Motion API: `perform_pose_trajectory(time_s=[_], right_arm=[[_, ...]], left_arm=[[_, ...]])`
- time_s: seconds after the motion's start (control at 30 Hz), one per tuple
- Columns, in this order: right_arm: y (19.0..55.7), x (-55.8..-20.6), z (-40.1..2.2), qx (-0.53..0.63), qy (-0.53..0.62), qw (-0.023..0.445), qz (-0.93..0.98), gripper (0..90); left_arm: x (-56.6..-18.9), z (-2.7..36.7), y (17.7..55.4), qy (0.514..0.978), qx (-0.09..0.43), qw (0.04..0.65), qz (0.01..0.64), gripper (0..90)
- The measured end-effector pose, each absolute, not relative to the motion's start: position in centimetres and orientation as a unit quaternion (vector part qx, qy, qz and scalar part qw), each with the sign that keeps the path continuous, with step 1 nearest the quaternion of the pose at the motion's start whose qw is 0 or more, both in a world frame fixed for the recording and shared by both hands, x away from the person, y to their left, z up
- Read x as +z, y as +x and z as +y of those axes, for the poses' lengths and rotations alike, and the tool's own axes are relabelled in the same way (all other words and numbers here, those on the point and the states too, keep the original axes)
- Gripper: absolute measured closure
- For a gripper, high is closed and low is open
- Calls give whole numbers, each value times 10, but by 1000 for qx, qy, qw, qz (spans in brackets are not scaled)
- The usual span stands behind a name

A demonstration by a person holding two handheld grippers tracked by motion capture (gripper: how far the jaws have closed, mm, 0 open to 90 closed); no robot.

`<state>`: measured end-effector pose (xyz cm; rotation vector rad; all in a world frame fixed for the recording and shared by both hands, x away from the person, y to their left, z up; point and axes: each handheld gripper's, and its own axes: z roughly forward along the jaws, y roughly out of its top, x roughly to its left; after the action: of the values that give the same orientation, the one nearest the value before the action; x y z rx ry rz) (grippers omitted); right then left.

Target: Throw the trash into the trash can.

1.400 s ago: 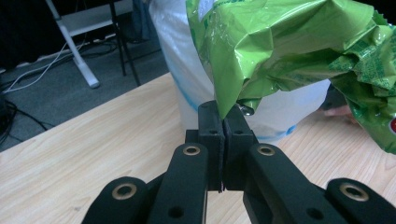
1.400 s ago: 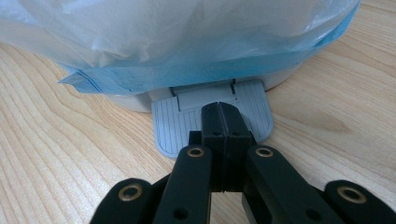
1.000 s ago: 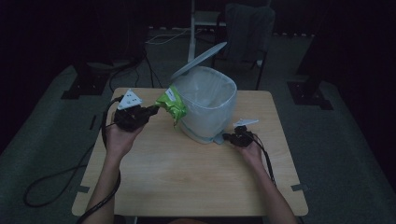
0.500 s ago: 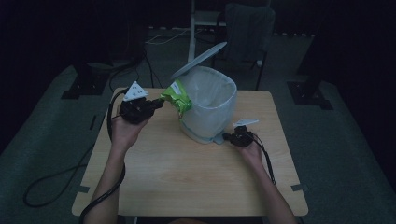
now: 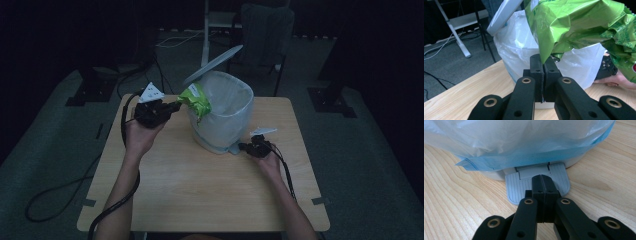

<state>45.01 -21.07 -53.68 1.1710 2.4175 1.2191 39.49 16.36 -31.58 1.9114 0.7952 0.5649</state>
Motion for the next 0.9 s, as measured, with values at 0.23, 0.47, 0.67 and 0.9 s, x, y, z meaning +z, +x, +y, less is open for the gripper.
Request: perform_pose_trajectory(time_s=[0.23, 0.47, 0.67, 0.9], right_arm=[[450, -537, -211, 412, 395, 96, 816, 900], [450, -537, -211, 412, 395, 96, 816, 900], [450, -537, -211, 412, 395, 96, 816, 900], [450, -537, -211, 412, 395, 96, 816, 900]], left_arm=[[-314, 156, 400, 782, 229, 479, 325, 887], [-313, 147, 406, 783, 226, 479, 325, 887], [-310, 142, 411, 782, 227, 480, 326, 886], [-307, 135, 415, 780, 231, 480, 327, 885]])
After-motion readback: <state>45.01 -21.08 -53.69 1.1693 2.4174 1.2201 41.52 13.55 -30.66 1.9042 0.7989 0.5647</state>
